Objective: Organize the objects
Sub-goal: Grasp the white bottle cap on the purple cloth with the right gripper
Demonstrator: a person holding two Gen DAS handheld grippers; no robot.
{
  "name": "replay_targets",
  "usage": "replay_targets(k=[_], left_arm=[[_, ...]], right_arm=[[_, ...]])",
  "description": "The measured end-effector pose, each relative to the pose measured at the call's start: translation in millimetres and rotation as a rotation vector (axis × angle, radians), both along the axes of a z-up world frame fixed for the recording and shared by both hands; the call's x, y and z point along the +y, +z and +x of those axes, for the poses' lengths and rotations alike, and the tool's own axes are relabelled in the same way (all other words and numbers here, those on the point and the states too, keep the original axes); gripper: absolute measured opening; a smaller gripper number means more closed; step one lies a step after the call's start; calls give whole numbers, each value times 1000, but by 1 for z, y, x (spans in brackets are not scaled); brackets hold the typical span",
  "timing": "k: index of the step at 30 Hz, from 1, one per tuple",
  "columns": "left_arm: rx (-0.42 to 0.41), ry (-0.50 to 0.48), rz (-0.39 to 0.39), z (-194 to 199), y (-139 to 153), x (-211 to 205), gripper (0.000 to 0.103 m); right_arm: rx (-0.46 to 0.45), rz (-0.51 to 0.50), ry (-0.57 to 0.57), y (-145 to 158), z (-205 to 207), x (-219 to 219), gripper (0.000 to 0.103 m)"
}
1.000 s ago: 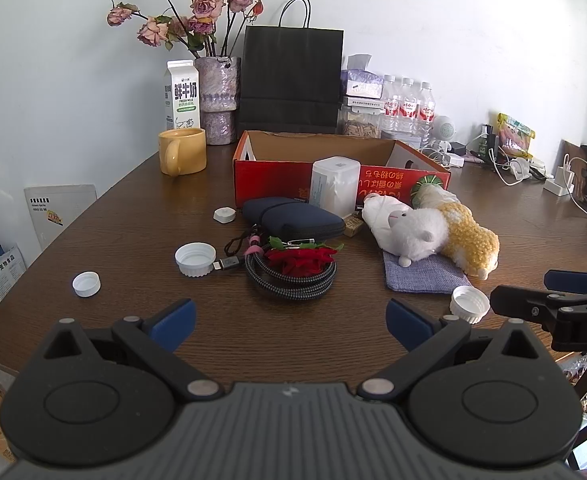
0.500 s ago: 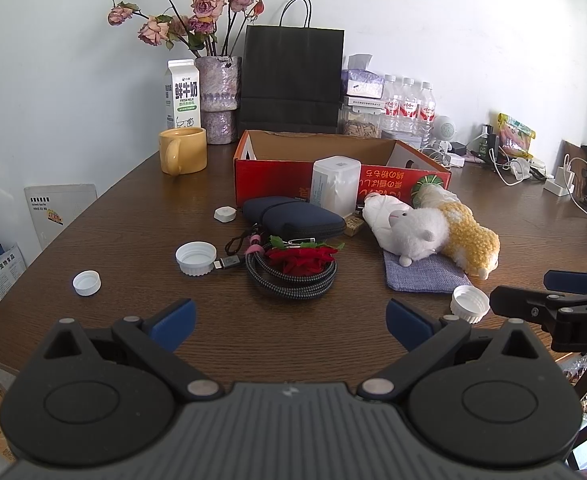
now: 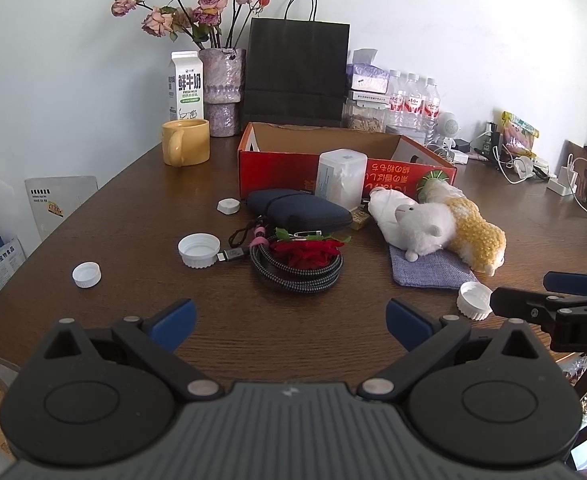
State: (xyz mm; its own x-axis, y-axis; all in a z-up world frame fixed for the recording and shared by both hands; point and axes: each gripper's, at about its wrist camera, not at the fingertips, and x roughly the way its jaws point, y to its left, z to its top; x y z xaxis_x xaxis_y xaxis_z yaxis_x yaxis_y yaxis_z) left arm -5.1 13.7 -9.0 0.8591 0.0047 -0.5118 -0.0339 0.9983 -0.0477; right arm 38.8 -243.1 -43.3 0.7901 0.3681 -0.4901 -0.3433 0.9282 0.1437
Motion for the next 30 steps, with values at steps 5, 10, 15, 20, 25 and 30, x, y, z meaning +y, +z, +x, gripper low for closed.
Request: replay_targets(k=[5,10,15,20,25,30], left_arm=[[10,34,-14,5,-3,12,103],[22,83,-23,11,-8,30,103],[34,139,-30,18,-14,51,103],[46,216,-32,25,-18,76,103],[34,290,-13,32,-17,101,103],[37,356,31,46,-19,125,103]], right_arm=[[14,-23,-7,-8,9,2,100],[22,-51,0,-18,20,7,86],[31,-54,-16,-30,32,7,65],[25,-63,0,-34,36,11,39],[-16,-34,20,-23,34,10,39],[-33,-32,54,-17,37,18,39]])
